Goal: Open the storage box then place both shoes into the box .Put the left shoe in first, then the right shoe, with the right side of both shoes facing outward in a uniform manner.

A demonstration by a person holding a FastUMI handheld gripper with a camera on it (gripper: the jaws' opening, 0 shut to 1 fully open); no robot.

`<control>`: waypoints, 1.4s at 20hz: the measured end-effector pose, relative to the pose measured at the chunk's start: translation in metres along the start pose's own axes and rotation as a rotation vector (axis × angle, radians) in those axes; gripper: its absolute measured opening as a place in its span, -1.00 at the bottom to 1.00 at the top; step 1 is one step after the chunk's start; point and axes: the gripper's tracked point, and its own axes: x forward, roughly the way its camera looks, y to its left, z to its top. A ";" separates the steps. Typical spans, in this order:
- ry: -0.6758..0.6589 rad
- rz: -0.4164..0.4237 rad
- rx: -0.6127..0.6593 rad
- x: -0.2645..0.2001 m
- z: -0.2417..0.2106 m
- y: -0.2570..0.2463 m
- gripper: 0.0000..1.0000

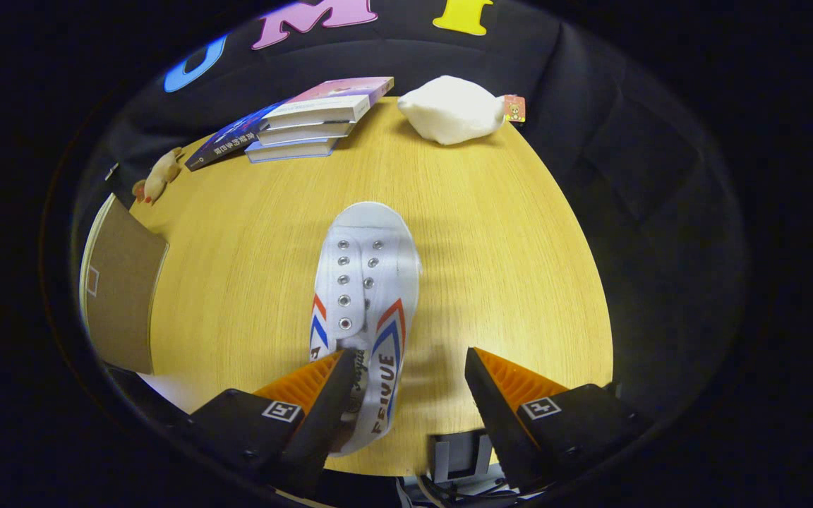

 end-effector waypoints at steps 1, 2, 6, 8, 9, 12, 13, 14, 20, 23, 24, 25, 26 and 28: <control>0.006 0.011 0.018 0.003 0.002 0.001 0.93; 0.006 0.022 0.030 0.007 0.004 0.002 0.91; 0.036 0.075 0.038 0.023 0.002 0.015 0.27; 0.036 0.093 0.041 0.019 0.005 0.022 -0.15; 0.036 0.098 0.035 0.019 0.005 0.022 -0.22; 0.051 0.113 0.076 0.019 0.005 0.019 -0.28; 0.058 0.109 0.090 0.022 0.005 0.018 -0.35; 0.053 0.104 0.104 0.019 0.006 0.016 -0.54; 0.053 0.146 0.177 0.016 0.007 0.016 -0.89; 0.005 0.171 0.278 0.001 0.020 0.023 -0.89; -0.014 0.173 0.282 -0.006 0.026 0.026 -0.90; -0.026 0.177 0.292 -0.015 0.031 0.031 -0.90; -0.024 0.191 0.299 -0.024 0.033 0.039 -0.90; -0.033 0.222 0.309 -0.044 0.039 0.059 -0.90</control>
